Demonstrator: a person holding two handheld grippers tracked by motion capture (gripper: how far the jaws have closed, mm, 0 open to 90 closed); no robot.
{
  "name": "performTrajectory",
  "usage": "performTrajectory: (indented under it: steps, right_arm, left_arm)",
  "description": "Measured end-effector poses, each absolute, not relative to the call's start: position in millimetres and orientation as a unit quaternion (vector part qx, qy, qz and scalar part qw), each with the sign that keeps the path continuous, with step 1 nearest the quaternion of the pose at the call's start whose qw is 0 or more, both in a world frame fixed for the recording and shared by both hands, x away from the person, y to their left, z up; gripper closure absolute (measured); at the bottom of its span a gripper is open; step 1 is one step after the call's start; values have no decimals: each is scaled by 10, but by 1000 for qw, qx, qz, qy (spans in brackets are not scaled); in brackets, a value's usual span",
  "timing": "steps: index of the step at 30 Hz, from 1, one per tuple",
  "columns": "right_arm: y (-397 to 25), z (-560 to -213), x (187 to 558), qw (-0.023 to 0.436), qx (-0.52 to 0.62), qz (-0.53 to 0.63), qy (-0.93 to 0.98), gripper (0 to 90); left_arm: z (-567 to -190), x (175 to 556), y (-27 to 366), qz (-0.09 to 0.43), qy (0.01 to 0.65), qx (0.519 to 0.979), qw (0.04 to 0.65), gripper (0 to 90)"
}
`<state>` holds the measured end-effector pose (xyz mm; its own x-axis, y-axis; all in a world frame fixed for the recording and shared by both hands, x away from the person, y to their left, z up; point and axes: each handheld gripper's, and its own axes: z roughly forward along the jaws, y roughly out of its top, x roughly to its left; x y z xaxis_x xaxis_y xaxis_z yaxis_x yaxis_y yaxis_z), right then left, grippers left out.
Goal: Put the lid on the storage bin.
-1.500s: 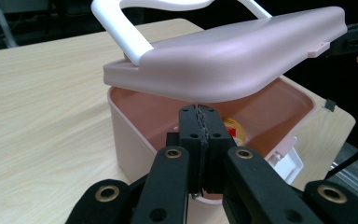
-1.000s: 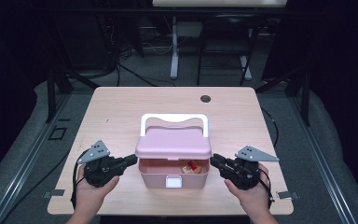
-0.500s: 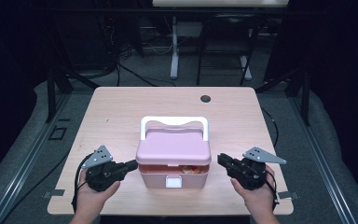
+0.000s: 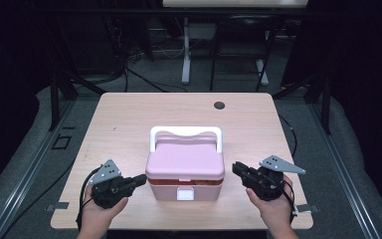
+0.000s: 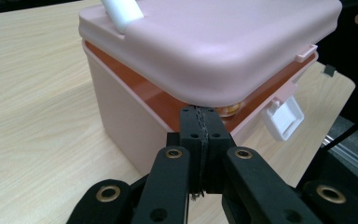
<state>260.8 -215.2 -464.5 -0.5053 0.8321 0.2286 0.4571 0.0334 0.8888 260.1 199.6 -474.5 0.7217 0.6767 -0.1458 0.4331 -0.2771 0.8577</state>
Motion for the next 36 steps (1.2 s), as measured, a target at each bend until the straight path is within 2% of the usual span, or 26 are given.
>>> performTrajectory:
  steps: [18,22,27,31,34,36]
  right_arm:
    - [-2162,-4687,2642,186,470,512,694,797]
    - [-2148,-4729,2642,216,467,495,700,799]
    - [-2155,-4797,2652,219,471,492,698,794]
    - [-2173,-4848,2655,223,474,490,697,792]
    - [-2186,-4893,2645,244,470,478,700,789]
    - [-2205,-4930,2648,242,474,479,698,786]
  left_arm:
    - [-4769,2644,2148,136,376,772,494,888]
    - [-4780,2680,2219,148,388,763,496,862]
    - [-4839,2723,2288,155,399,755,496,795]
    - [-4888,2761,2336,163,410,743,504,685]
    - [-4936,2791,2364,170,414,742,499,622]
    - [-4969,2807,2376,168,418,743,496,616]
